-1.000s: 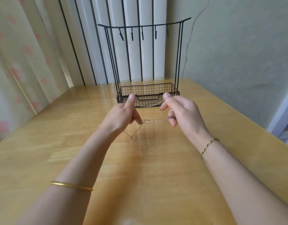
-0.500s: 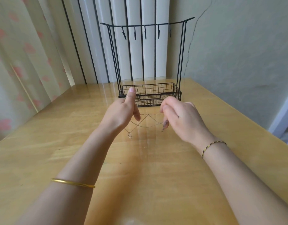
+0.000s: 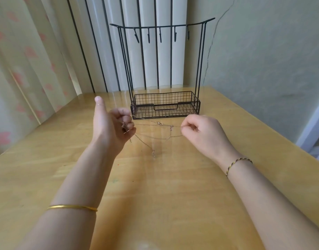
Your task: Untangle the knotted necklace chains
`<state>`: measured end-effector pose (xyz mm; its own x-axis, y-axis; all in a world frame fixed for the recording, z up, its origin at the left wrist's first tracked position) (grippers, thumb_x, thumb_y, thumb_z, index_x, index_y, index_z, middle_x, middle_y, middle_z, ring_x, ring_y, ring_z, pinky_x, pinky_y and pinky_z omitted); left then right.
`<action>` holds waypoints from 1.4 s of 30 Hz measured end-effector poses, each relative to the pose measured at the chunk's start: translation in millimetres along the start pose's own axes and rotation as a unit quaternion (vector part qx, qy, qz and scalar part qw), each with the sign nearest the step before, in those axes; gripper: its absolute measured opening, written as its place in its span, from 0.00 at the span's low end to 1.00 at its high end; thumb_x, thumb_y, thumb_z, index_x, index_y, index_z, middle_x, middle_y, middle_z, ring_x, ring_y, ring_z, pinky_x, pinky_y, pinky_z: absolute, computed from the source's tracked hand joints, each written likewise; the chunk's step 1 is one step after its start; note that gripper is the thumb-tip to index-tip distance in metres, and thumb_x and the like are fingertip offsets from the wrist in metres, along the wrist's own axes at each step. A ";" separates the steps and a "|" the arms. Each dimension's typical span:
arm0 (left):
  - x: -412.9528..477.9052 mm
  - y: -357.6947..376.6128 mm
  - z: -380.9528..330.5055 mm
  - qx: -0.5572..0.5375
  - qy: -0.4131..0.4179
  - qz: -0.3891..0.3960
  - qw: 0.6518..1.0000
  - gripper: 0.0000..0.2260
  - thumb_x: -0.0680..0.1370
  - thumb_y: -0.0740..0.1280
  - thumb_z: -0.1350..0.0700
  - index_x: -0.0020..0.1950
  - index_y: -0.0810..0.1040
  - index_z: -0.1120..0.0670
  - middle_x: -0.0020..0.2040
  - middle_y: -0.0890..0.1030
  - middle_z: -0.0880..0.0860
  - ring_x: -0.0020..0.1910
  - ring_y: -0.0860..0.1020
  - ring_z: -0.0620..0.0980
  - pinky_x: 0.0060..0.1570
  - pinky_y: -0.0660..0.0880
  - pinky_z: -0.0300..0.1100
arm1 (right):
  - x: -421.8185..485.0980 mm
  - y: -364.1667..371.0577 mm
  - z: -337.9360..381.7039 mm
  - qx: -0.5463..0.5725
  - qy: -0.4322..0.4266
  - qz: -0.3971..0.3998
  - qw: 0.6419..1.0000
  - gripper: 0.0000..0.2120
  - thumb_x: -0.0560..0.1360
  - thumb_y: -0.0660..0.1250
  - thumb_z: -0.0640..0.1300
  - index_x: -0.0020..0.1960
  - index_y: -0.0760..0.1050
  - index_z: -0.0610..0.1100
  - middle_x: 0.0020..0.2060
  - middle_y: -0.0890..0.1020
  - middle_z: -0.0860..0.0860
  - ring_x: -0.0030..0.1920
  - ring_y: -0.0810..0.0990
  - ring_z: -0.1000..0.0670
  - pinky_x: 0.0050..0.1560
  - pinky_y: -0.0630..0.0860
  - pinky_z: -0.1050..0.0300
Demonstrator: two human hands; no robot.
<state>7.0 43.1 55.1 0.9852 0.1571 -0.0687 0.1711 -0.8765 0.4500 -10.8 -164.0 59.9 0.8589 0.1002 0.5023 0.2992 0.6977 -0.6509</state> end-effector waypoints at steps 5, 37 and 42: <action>-1.0 -4.9 10.7 -0.101 -0.066 -0.015 0.993 0.32 0.80 0.44 0.35 0.38 0.73 0.58 0.26 0.68 0.51 0.24 0.65 0.48 0.31 0.73 0.37 | 1.8 -4.6 -11.8 0.224 0.107 -0.024 0.968 0.08 0.73 0.65 0.38 0.36 0.78 0.42 0.23 0.73 0.53 0.28 0.71 0.56 0.36 0.69 0.67; -10.1 45.3 28.3 0.096 -0.096 0.243 0.961 0.44 0.74 0.36 0.28 0.58 0.82 0.54 0.49 0.84 0.57 0.21 0.55 0.45 0.26 0.51 0.39 | 1.0 21.9 -35.8 0.320 0.218 -0.006 0.922 0.06 0.76 0.61 0.35 0.45 0.73 0.44 0.32 0.79 0.49 0.25 0.68 0.55 0.25 0.64 0.65; -8.9 59.8 23.3 0.138 -0.073 0.237 0.959 0.43 0.74 0.36 0.28 0.61 0.79 0.53 0.57 0.83 0.56 0.22 0.56 0.45 0.26 0.49 0.39 | 1.4 33.8 -36.6 0.340 0.222 0.008 0.914 0.14 0.73 0.56 0.26 0.38 0.70 0.42 0.38 0.78 0.47 0.33 0.73 0.51 0.33 0.73 0.62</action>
<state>8.7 -21.3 61.8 0.9401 -0.3376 -0.0480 -0.3208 -0.9234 0.2107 15.8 -166.2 17.8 0.9901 -0.0782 0.1168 0.0875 0.9932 -0.0770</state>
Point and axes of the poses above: each hand's wrist, its own x-axis towards the middle knuckle, its own y-axis out of the palm, z = x × y, the point moved 6 cm from there along x, towards the middle knuckle
